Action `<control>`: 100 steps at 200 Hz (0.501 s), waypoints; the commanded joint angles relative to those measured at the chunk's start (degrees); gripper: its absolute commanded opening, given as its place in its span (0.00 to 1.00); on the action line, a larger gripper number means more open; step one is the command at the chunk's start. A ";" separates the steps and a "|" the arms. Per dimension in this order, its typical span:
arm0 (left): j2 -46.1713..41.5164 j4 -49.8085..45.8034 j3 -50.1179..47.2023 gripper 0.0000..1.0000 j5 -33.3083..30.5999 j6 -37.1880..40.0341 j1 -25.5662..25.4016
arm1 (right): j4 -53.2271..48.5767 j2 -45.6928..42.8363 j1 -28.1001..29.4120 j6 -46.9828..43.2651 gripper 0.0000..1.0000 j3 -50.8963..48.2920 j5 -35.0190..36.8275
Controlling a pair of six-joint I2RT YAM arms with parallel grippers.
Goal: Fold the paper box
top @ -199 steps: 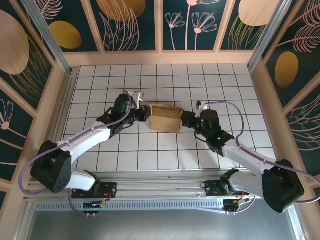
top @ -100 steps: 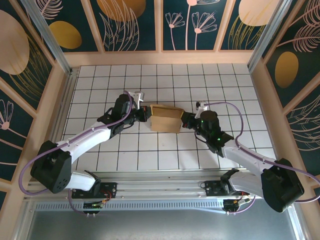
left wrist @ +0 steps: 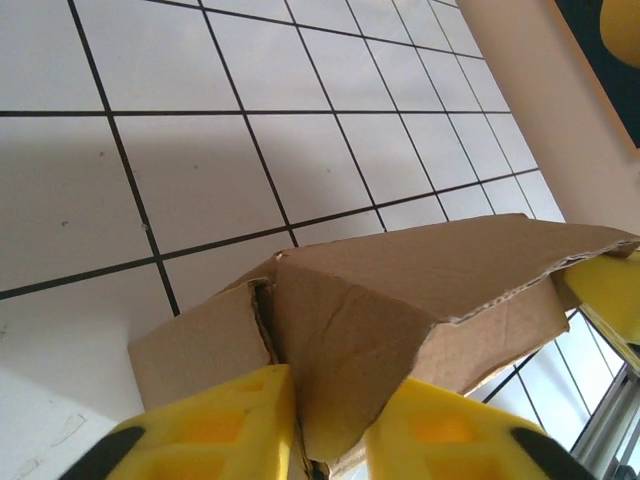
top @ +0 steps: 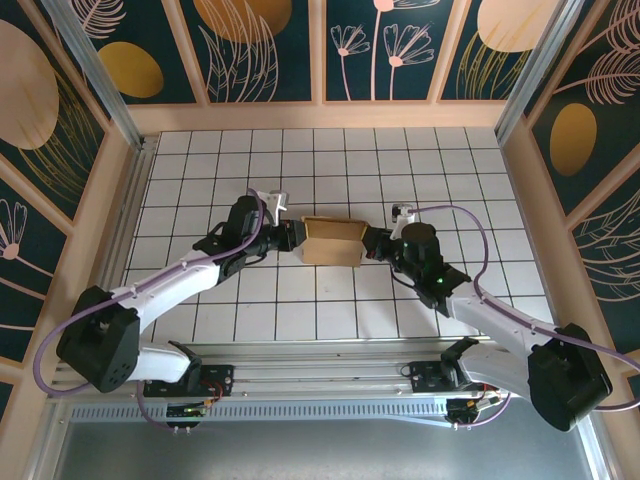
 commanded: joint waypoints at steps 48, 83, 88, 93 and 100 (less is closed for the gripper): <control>-2.54 -6.05 -3.00 0.47 0.41 -0.75 -0.32 | -15.90 -0.38 0.24 -0.52 0.20 0.45 -0.73; -4.77 -6.01 -3.00 0.50 0.48 -1.36 -0.36 | -17.33 -2.56 0.38 -0.39 0.22 2.10 -0.81; -5.39 -5.89 -3.00 0.50 0.41 -1.42 -0.33 | -17.50 -2.83 0.27 -0.46 0.24 2.32 -0.90; -6.02 -5.75 -3.06 0.50 0.28 -1.45 -0.36 | -17.62 -3.22 0.35 -0.52 0.26 2.54 -1.22; -6.99 -5.46 -3.08 0.50 0.18 -1.43 -0.34 | -17.81 -3.69 0.32 -0.88 0.32 2.81 -1.78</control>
